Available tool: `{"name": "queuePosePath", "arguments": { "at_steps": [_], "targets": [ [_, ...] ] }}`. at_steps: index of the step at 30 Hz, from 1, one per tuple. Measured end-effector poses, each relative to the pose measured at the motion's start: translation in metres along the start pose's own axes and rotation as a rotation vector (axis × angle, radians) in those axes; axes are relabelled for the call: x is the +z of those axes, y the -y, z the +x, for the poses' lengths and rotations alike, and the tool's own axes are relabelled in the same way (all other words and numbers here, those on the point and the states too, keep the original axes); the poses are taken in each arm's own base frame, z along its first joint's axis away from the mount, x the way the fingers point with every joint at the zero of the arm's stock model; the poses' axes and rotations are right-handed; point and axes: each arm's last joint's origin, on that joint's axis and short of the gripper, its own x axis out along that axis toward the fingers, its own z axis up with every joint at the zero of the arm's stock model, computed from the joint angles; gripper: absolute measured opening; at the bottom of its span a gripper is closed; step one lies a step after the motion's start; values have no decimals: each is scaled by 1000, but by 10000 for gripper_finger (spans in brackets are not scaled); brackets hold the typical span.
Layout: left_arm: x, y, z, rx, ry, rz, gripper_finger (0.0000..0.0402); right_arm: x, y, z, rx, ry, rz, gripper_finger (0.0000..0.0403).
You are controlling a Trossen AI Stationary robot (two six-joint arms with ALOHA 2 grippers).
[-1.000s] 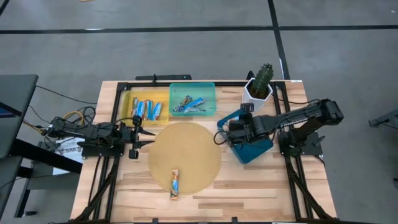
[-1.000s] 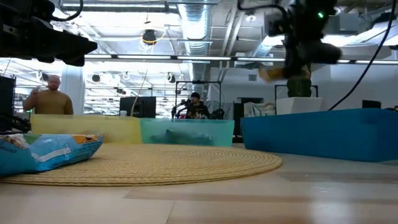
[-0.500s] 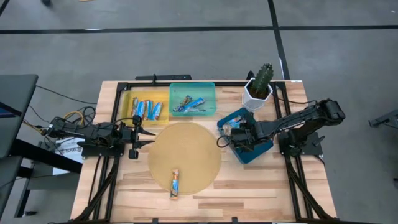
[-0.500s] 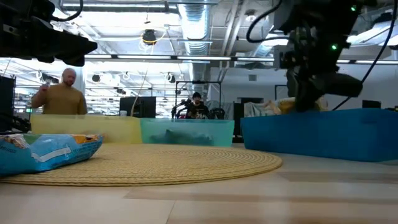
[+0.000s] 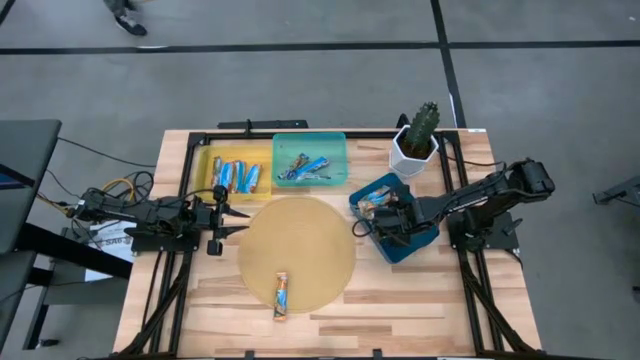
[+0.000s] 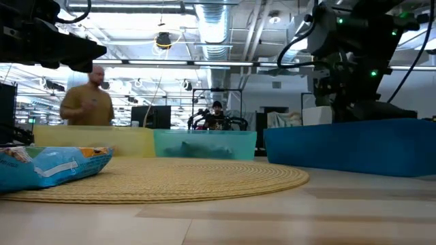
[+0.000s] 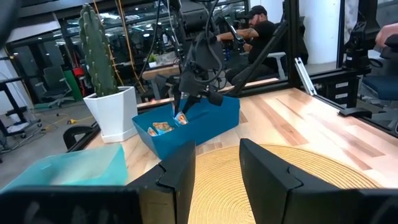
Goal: Pick and place Granola Bars by type
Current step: Put the right yellow granola bar into the blue bin, then put the yellow granola bar into the blue bin
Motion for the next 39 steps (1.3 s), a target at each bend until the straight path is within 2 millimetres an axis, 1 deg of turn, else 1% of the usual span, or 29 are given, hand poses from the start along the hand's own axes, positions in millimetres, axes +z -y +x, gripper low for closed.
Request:
{"name": "queuePosePath", "arguments": {
  "at_steps": [4, 14, 19, 24, 27, 30, 34, 39],
  "targets": [
    [0, 0, 0, 0, 0, -2, 119, -1, -1, 1, 0, -2, -2, 56],
    [0, 0, 0, 0, 0, 2, 119, -2, -1, 1, 0, 0, -3, 125],
    [0, 0, 0, -1, 0, -3, 119, 0, -3, -7, 4, 37, -8, 141],
    [0, 0, 0, 0, 0, -3, 119, 7, 0, -31, 16, 130, 2, 146],
    [0, 0, 0, -1, 0, 0, 119, 15, 1, -51, 29, 210, 0, 143],
    [0, 0, 0, 0, 0, 1, 119, 26, -2, -70, 36, 283, -41, 139],
    [0, 0, 0, 0, 0, -2, 119, 43, -10, -94, 40, 400, -157, 137],
    [0, 0, 0, 0, 0, -4, 119, 65, -32, -113, 3, 506, -432, 139]
  ]
}}
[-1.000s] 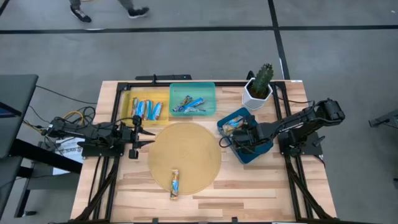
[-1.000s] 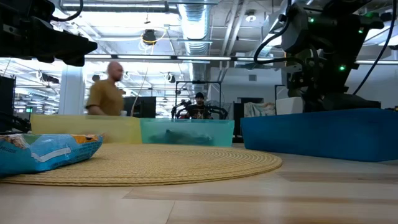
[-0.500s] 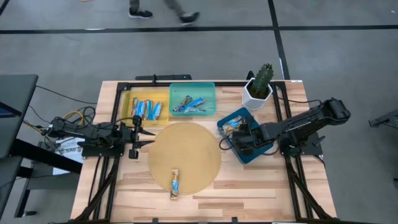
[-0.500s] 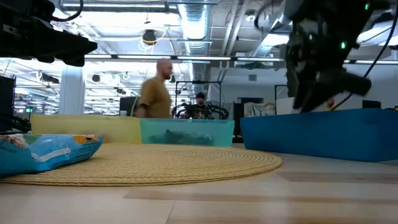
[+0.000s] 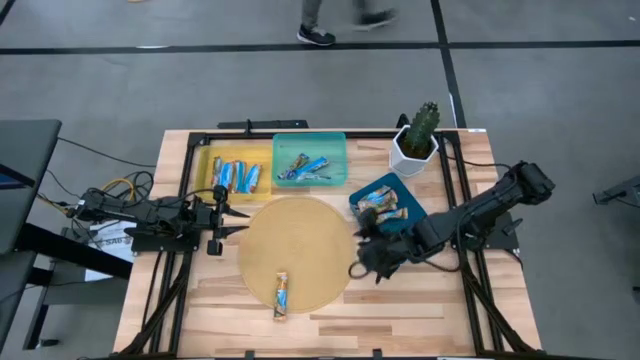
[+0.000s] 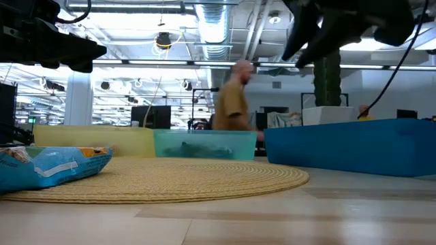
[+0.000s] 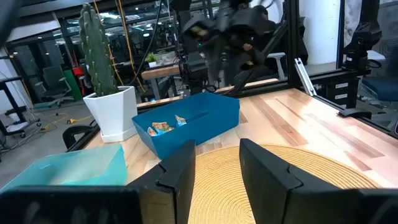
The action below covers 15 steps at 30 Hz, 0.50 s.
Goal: Pick and place Granola Bars by type
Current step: Put the yellow granola bar into the blue bin
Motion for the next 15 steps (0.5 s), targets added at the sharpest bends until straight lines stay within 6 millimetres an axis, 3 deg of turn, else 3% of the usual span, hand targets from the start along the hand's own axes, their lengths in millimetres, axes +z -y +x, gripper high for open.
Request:
{"name": "queuePosePath", "arguments": {
  "at_steps": [8, 15],
  "targets": [
    [0, 0, 0, 0, 0, 0, 119, 51, -15, 9, -42, 134, -406, 133],
    [0, 0, 0, 0, 1, 1, 119, 93, -18, 25, -93, 221, -417, 134]
  ]
}}
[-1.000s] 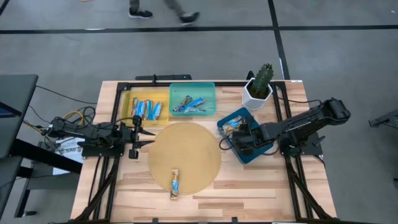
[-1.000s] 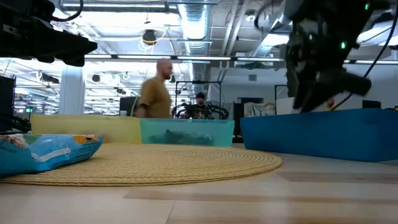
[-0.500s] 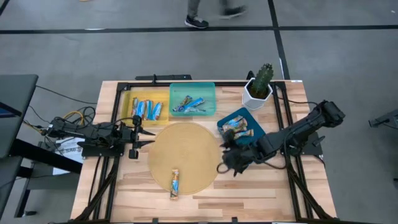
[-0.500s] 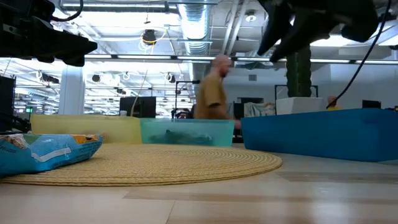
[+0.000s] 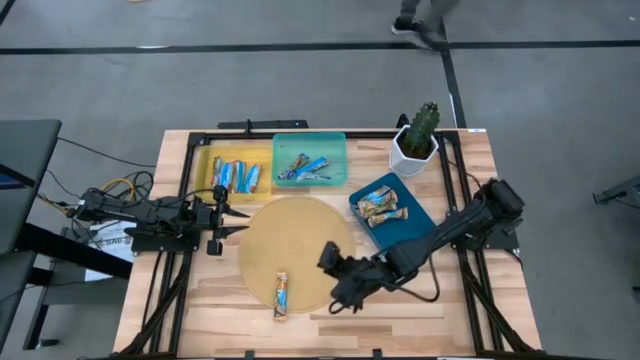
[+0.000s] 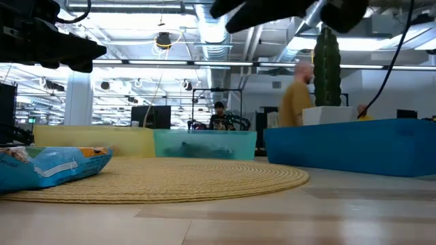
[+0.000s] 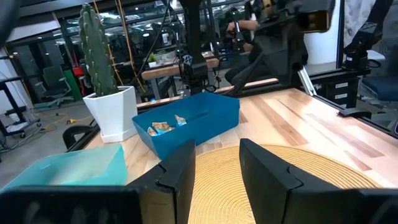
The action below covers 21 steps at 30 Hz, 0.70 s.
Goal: Pick and place Granola Bars by type
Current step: Put the yellow granola bar into the blue bin
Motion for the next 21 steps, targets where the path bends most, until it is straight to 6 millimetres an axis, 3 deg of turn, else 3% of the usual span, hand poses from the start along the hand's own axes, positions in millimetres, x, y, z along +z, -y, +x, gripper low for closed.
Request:
{"name": "queuePosePath", "arguments": {
  "at_steps": [8, 16, 21],
  "targets": [
    [0, 0, 0, 0, 0, 7, 119, 22, 13, 16, -25, 19, -77, 135],
    [0, 0, 0, 0, 0, 2, 119, 31, 13, 27, -24, 44, -175, 136],
    [0, 0, 0, 0, 0, 5, 119, 32, 5, 45, 31, 99, -213, 136]
  ]
}}
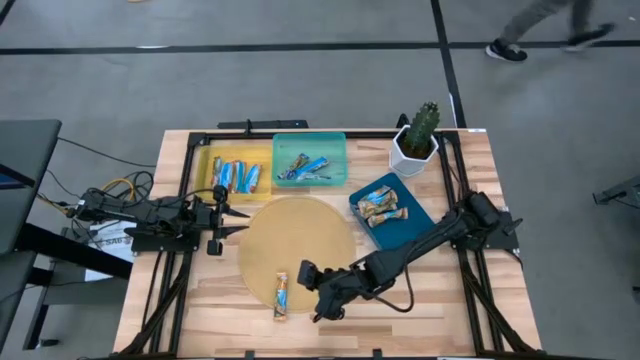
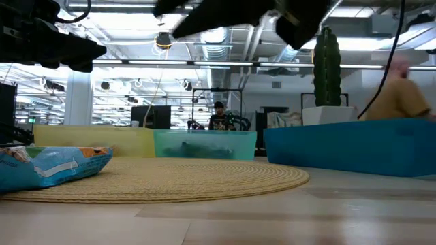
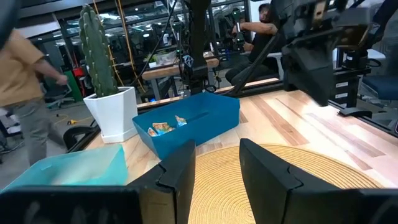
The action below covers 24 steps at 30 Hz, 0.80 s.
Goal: Pick and place Granola Bars by type
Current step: Put the yellow granola bar into the blue bin
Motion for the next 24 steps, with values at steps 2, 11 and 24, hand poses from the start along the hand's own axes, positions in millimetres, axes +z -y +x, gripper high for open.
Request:
{"name": "queuePosePath", "arguments": {
  "at_steps": [2, 11, 24],
  "targets": [
    [0, 0, 0, 0, 0, -3, 119, 3, 1, 5, -27, 23, 13, 142],
    [0, 0, 0, 0, 0, -6, 119, 7, -3, 38, -45, 2, -12, 224],
    [0, 0, 0, 0, 0, -4, 119, 21, 1, 81, 73, 28, -33, 255]
  ]
}}
